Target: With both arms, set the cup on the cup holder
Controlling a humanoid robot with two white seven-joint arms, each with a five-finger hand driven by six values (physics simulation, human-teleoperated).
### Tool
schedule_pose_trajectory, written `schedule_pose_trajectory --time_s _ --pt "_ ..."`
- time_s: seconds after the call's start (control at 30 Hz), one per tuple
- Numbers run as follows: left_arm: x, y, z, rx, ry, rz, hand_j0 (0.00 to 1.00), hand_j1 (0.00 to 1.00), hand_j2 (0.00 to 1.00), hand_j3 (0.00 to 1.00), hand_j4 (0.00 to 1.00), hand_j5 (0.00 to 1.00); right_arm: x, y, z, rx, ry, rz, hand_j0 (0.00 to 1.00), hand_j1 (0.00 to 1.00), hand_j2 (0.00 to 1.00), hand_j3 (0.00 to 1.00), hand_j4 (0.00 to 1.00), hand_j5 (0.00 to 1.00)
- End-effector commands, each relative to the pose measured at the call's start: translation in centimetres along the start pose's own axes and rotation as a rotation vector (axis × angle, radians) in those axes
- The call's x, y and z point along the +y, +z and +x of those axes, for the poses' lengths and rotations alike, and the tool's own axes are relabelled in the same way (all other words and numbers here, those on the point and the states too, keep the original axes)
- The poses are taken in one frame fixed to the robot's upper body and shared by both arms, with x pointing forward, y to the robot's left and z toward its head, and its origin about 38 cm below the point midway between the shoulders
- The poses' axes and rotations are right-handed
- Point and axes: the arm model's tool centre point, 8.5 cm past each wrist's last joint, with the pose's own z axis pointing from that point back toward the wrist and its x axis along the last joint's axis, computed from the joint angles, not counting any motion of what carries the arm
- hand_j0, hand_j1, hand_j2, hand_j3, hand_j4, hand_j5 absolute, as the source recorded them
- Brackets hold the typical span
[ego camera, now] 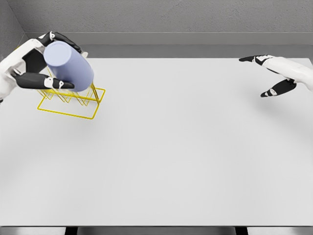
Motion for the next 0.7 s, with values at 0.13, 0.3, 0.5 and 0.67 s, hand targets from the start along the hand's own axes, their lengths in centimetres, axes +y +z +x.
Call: schedule_pose_trajectory --time_s 0.13,0.3,0.5,0.67 --pt "1.1 1.0 -1.3 0.039 0.012 0.048 0.41 0.41 0.41 0.41 0.41 0.41 -0.1 0.0 0.0 -0.002 -0.005 -0.006 1.0 1.0 1.0 1.0 1.0 1.0" --pt "2.0 1.5 -1.6 0.057 0.008 0.07 0.41 0.41 0.41 0.41 0.41 0.41 -0.2 0.1 0.0 0.001 -0.004 -0.007 1.0 1.0 1.0 1.0 1.0 1.0" --pt "2.0 1.8 -2.3 0.074 0.015 0.077 0.41 0.41 0.41 0.41 0.41 0.41 -0.2 0.2 -0.1 0.004 -0.004 -0.006 1.0 1.0 1.0 1.0 1.0 1.0" --pt "1.6 1.7 -2.6 0.073 0.022 0.069 0.41 0.41 0.41 0.41 0.41 0.41 -0.2 0.3 -0.1 0.006 -0.003 -0.006 1.0 1.0 1.0 1.0 1.0 1.0"
